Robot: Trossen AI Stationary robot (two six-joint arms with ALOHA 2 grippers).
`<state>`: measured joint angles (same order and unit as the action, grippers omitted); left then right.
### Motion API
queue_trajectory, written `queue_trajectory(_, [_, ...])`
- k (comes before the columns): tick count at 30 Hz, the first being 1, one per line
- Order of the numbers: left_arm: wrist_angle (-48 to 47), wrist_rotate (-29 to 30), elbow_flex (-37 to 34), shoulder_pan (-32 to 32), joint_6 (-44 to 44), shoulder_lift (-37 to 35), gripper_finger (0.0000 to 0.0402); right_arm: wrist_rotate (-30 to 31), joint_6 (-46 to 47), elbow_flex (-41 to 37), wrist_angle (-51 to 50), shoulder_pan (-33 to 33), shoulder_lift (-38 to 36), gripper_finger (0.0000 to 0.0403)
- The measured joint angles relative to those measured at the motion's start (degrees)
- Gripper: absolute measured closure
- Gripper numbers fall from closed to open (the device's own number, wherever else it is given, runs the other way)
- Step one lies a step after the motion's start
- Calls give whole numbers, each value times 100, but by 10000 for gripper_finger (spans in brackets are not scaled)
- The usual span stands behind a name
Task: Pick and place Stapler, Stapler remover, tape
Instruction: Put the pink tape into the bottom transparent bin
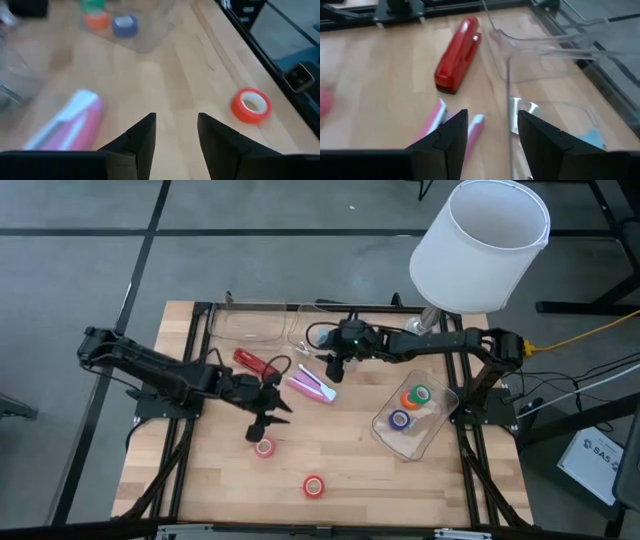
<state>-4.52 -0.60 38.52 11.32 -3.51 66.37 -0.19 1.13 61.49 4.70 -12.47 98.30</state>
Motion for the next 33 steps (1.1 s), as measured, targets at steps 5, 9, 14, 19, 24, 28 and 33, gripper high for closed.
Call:
queue_trajectory(5, [-283,100,0,495,-560,0,275,14,20,0,181,204,0,230])
queue_trajectory(9, [-409,101,0,984,-1032,-2,284,15,37,0,330,377,0,230])
queue_trajectory(14, [-872,330,0,1530,-1574,15,290,64,183,0,478,573,0,230])
queue_trajectory(19, [-1258,569,0,1902,-1665,264,290,271,211,0,489,717,0,230])
queue_trajectory(24, [-1263,565,0,2068,-1489,815,290,276,322,0,486,782,0,231])
queue_trajectory(28, [-1331,680,0,2097,-1555,1326,290,276,318,0,486,782,0,230])
queue_trajectory(33, [-1263,599,25,2084,-1700,1754,290,275,310,0,471,780,0,230])
